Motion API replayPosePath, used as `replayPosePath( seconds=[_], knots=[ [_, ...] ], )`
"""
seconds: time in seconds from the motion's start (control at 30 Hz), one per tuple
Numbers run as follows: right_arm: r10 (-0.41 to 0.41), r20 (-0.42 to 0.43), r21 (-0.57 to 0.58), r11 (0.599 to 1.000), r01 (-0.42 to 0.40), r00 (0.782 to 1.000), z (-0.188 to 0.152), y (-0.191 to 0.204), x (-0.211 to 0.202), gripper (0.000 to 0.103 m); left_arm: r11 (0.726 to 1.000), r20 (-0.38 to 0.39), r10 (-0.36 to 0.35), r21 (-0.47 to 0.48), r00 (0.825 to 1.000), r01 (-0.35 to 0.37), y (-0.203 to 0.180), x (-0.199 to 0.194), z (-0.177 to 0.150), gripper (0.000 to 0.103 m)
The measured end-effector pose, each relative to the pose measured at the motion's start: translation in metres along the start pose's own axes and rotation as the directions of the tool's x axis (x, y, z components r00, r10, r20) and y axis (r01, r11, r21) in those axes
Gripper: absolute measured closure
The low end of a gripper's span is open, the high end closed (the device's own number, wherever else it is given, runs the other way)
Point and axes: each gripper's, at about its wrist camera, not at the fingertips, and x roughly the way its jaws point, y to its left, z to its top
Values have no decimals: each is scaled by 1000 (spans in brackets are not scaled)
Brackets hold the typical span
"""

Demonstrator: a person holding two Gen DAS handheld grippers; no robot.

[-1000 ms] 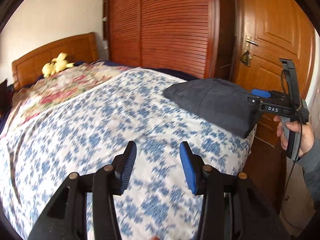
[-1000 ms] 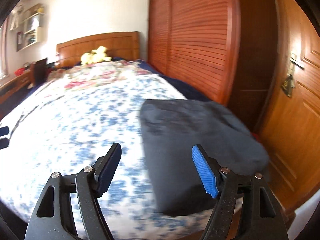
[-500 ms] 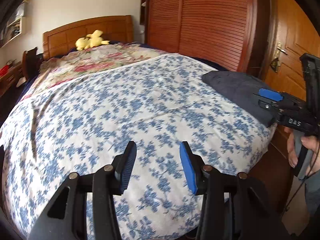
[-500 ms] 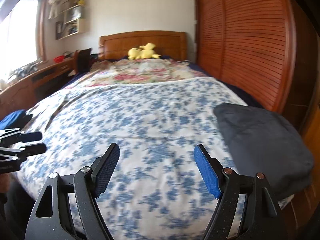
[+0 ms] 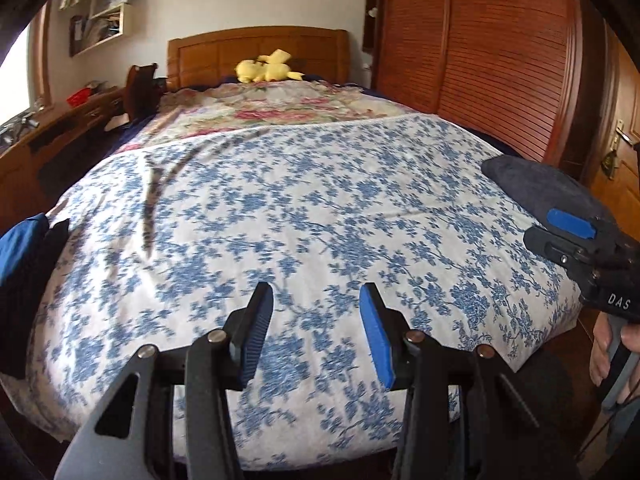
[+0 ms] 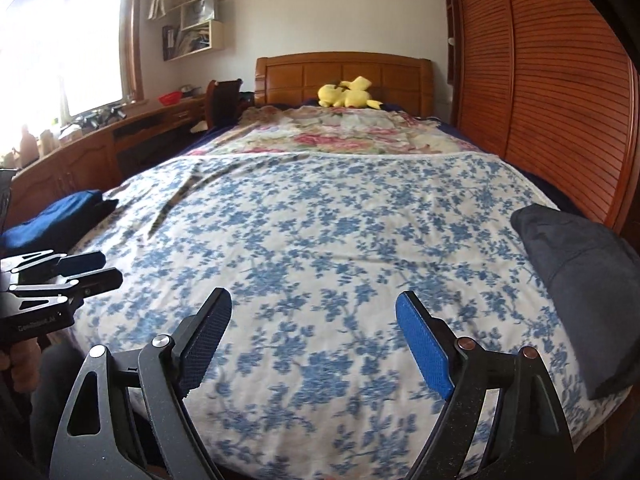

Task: Fold large clothes

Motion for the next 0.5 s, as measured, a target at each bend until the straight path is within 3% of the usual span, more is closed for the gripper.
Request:
replayPosePath(
  seconds=[0.2,0.5],
  knots=[
    [14,47,3,1000,-14,999,7,26,-25,17,998,81,53,-29,995,-51,17,-50,5,59],
    [41,141,-2,999,-42,989,25,45,-61,17,992,196,118,-77,973,-104,30,-106,5,59]
  ],
)
